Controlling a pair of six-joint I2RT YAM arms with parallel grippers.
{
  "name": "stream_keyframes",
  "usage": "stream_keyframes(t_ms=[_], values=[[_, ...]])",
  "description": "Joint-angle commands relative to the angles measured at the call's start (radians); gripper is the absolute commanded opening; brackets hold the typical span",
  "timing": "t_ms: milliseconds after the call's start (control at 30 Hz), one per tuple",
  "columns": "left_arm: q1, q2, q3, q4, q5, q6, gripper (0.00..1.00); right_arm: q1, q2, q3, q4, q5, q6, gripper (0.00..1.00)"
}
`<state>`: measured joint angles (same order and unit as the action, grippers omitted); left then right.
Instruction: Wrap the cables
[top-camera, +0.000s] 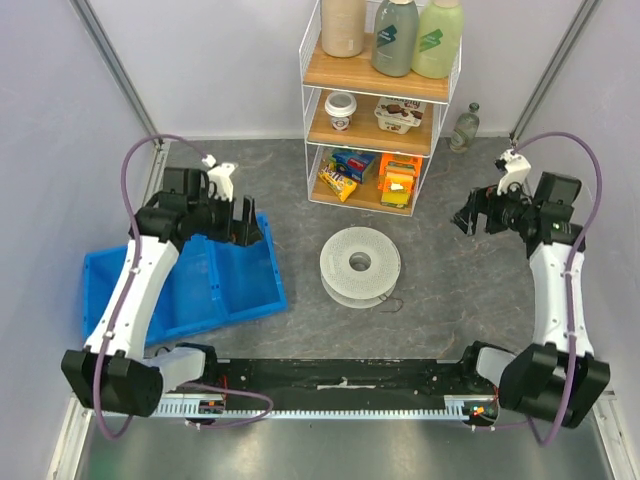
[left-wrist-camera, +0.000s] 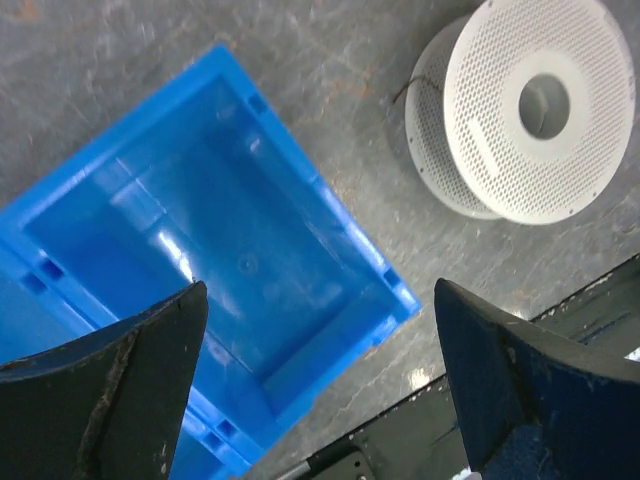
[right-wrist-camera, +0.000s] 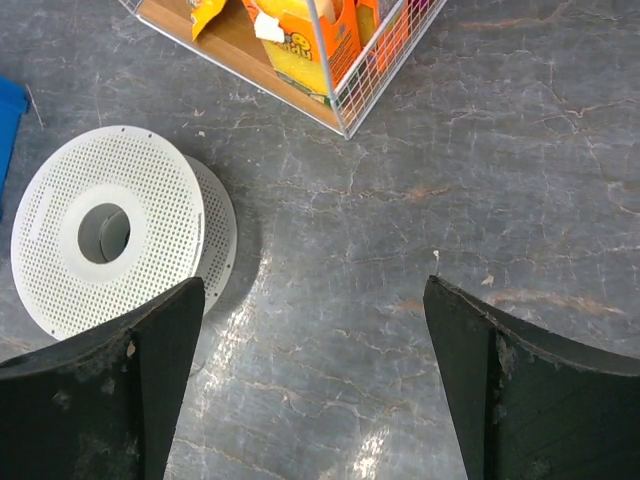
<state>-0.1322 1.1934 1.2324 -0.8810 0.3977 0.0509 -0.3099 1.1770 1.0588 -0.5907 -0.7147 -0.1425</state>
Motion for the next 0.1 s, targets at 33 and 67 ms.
stream_keyframes(t_ms=[33,67], values=[[0.009,-0.092,-0.065,0.025,-0.048,0.027,0.99,0.000,-0.120,-0.063,-0.020,0.031,-0.038,0.98],[0.009,-0.098,-0.065,0.025,-0.048,0.026,0.99,0.000,-0.134,-0.069,-0.021,0.029,-0.039,0.98]])
